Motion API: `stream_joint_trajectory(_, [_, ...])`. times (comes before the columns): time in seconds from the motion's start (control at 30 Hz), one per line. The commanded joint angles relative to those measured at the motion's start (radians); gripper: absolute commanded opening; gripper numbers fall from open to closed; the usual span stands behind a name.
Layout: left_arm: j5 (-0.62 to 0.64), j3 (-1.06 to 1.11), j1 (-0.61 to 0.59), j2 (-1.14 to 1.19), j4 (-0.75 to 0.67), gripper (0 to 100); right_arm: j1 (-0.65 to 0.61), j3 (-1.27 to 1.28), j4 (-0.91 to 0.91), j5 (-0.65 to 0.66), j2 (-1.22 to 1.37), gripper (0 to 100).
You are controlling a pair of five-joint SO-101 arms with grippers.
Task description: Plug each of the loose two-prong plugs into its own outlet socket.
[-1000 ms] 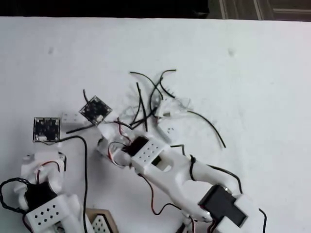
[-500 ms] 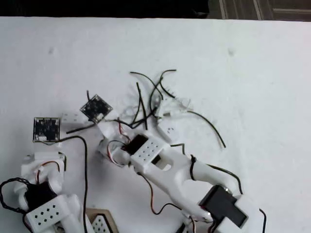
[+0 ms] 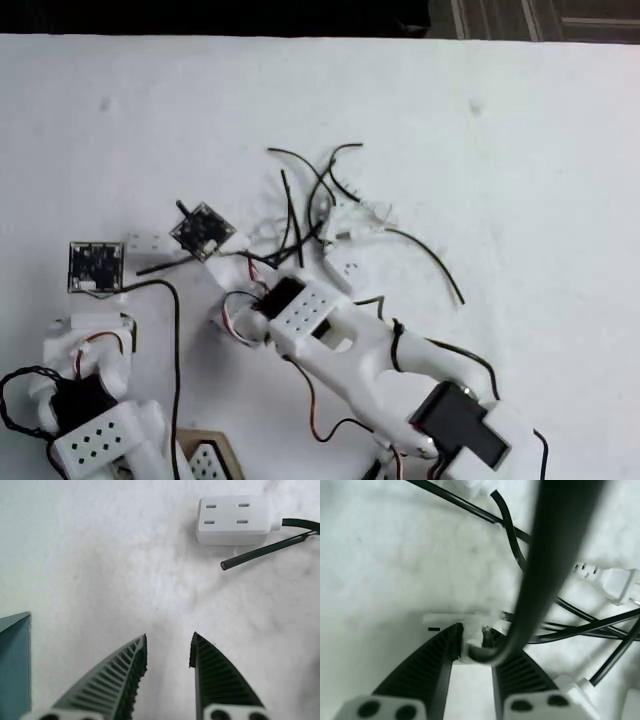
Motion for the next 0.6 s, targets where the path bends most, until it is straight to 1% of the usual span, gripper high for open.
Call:
stream_joint_trajectory(0.0, [0.014,-0.005,0.001,-0.008,-0.032,15,0.005,0.006,0.033,-0.006,-0.002,4.7])
stream_joint_trajectory(0.07, [0.014,-0.005,0.001,-0.008,-0.032,15,0.005,0.011,0.035,-0.006,-0.002,5.8])
stream_joint_trajectory(0.13, [0.012,-0.003,0.015,-0.008,-0.032,15,0.005,0.012,0.035,-0.003,0.005,1.7])
stream_joint_trajectory(0.17, [0.012,-0.002,0.03,-0.008,-0.032,15,0.005,0.014,0.035,0.0,0.007,1.4])
stream_joint_trajectory(0.33, [0.009,0.012,0.058,-0.008,-0.032,15,0.005,0.02,0.056,0.003,0.008,1.7])
stream_joint_trajectory(0.47, [0.009,0.012,0.058,-0.008,-0.032,15,-0.005,0.04,0.05,0.066,0.008,1.7])
stream_joint_trajectory(0.57, [0.009,0.012,0.058,-0.008,-0.032,15,-0.025,0.041,0.054,0.071,0.008,1.7])
